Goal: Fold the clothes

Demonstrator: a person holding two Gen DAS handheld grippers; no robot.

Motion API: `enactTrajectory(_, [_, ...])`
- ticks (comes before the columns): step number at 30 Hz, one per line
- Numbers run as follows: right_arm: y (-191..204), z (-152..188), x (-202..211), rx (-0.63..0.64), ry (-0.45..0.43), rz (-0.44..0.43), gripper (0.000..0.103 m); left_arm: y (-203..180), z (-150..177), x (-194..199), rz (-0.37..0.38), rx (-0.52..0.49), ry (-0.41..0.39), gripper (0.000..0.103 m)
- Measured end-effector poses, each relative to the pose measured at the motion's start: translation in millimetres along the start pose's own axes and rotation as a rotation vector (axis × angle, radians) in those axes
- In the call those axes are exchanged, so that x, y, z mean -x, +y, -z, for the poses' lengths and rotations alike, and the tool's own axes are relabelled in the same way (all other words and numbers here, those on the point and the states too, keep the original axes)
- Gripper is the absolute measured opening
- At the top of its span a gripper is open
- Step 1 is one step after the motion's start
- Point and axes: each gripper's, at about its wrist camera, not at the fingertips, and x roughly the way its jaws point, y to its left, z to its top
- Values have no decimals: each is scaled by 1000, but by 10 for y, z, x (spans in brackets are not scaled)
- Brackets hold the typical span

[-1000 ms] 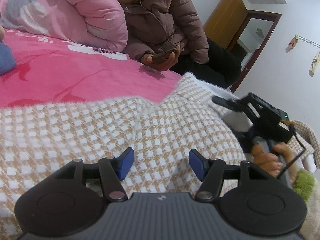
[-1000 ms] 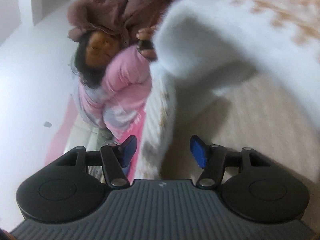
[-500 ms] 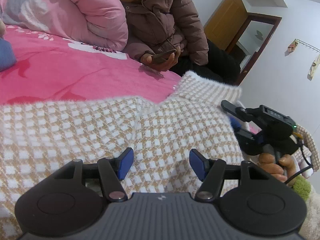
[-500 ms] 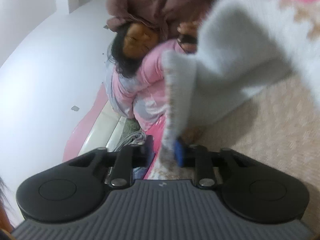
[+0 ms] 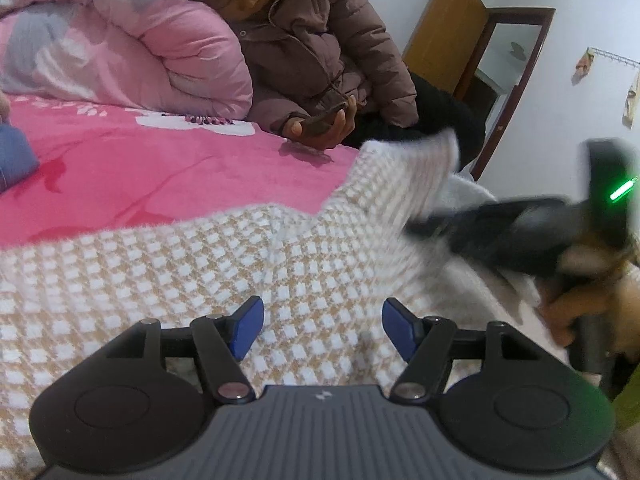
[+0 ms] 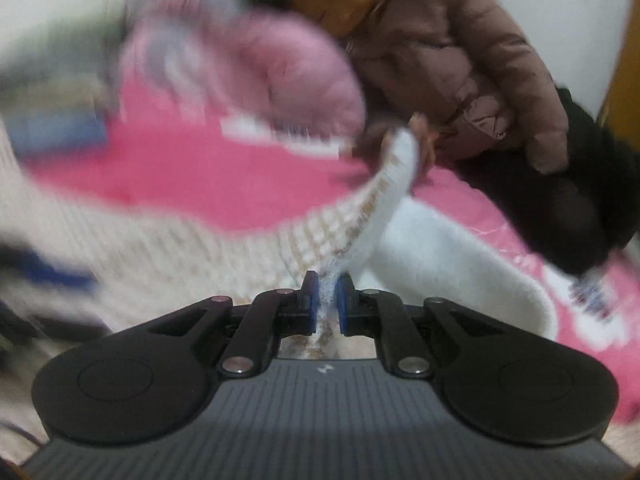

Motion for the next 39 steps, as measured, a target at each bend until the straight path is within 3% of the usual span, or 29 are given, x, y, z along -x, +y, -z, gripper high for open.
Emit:
enactTrajectory(2, [48,181,-223,34,50,10,9,23,-2,-11,6,8,8,68])
enactTrajectory(4, [-42,242,-231,-17,13,-4,11,37,-6,-6,12,14,7,68])
enactTrajectory(7, [-423,179,-70,-211,17,-38,31,48,-9,-7,19,17,7,70])
enactTrajectory(10, [-822,192,291,-441,-21,-36,31,73,-11,-5,31,28,9,71])
enactTrajectory(12, [-870,193,593,-502,-71,-86,31,83,-13,-6,35,33,10,71])
enactTrajectory(14, [-740,201,827,-470,-104,-171,29,95,-14,-8,40,38,11,71])
enactTrajectory(17, [-404,312,997,-325,-119,-352,26,133,-14,-1,56,57,10,72])
enactTrajectory(21, [-190,851,855,-192,73,-333,23,217,-26,13,90,113,4,72])
enactTrajectory(23, [-297,1010,923,-256,89,-318,22,279,-46,54,101,154,-21,72])
enactTrajectory(25, [-418,933,1017,-323,108,-218,24,375,-82,130,82,201,-72,72])
enactTrajectory(27, [-408,755,1117,-308,60,-209,24,498,-123,224,34,247,-135,75])
enactTrajectory(29, [-398,577,1217,-294,12,-200,24,604,-141,195,-45,257,-121,74])
enactTrajectory(31, [-257,352,1210,-265,-42,-204,24,708,-158,157,-126,265,-101,64])
enactTrajectory(35, [82,-176,823,-181,-111,-245,24,730,-166,131,-216,223,-102,58])
enactTrajectory(37, [192,-315,528,-140,-107,-232,23,745,-166,126,-234,216,-106,57])
enactTrajectory(39, [262,-419,230,-104,-100,-210,22,799,-167,139,-244,239,-113,49])
